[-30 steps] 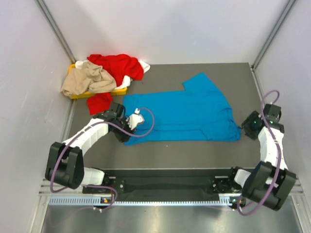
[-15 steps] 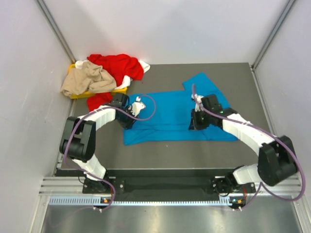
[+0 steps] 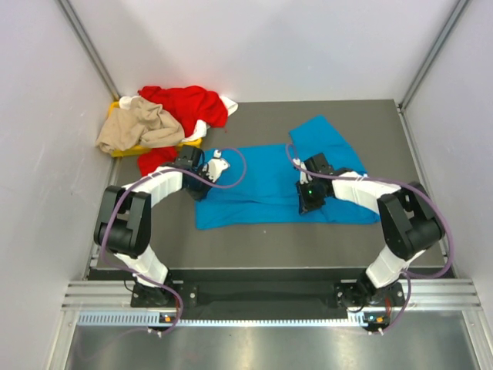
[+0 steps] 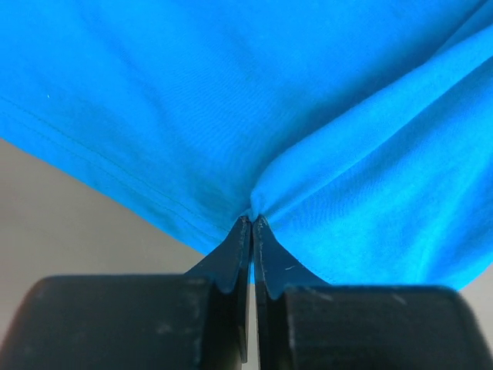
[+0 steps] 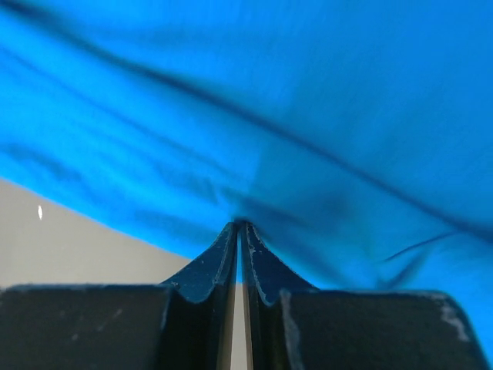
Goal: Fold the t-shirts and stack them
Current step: Fold the tshirt
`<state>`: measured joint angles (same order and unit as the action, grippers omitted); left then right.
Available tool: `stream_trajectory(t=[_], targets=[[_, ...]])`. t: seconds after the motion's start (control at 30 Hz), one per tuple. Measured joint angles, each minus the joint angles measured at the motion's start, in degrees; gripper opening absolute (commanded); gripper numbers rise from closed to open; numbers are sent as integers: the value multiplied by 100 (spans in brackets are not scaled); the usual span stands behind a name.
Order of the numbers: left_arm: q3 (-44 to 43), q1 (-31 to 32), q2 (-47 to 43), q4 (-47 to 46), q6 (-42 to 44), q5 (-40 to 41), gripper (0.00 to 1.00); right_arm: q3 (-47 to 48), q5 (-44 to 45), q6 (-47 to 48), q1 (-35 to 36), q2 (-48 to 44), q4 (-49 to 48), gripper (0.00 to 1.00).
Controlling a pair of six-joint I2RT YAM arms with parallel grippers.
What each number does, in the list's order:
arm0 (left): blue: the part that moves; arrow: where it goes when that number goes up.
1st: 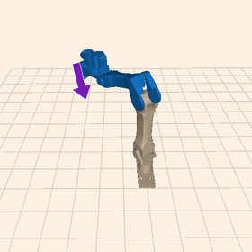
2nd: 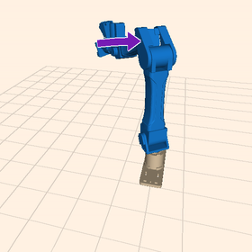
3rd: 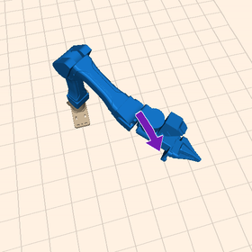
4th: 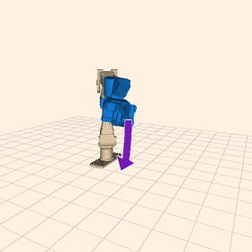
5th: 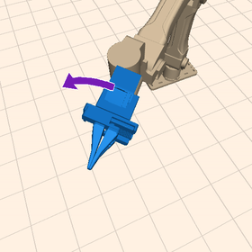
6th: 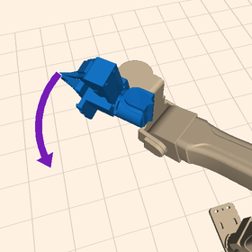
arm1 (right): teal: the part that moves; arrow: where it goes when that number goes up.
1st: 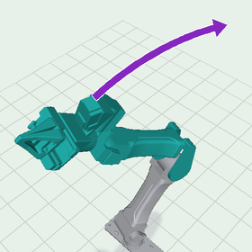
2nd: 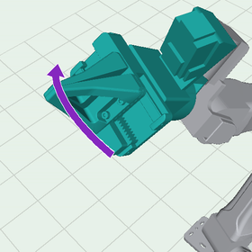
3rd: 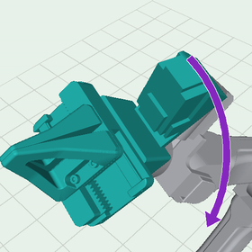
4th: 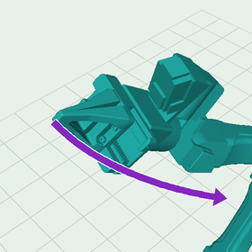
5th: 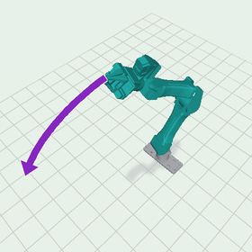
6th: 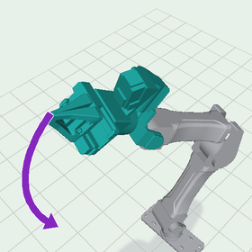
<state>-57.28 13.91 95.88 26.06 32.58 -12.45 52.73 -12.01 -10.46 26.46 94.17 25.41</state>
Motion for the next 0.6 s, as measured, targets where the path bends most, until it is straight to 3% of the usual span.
stream_trajectory(t=[0.3, 0.53, 0.6], targets=[[0, 0, 0, -22, -120, 94, 2, 516, 839, -26, -2, 363, -61, 11], [0, 0, 0, -22, -109, 116, 2, 697, 800, 59, -11, 348, 94, 37], [0, 0, 0, -24, -101, 140, 2, 686, 855, 87, -37, 103, 304, 39]])
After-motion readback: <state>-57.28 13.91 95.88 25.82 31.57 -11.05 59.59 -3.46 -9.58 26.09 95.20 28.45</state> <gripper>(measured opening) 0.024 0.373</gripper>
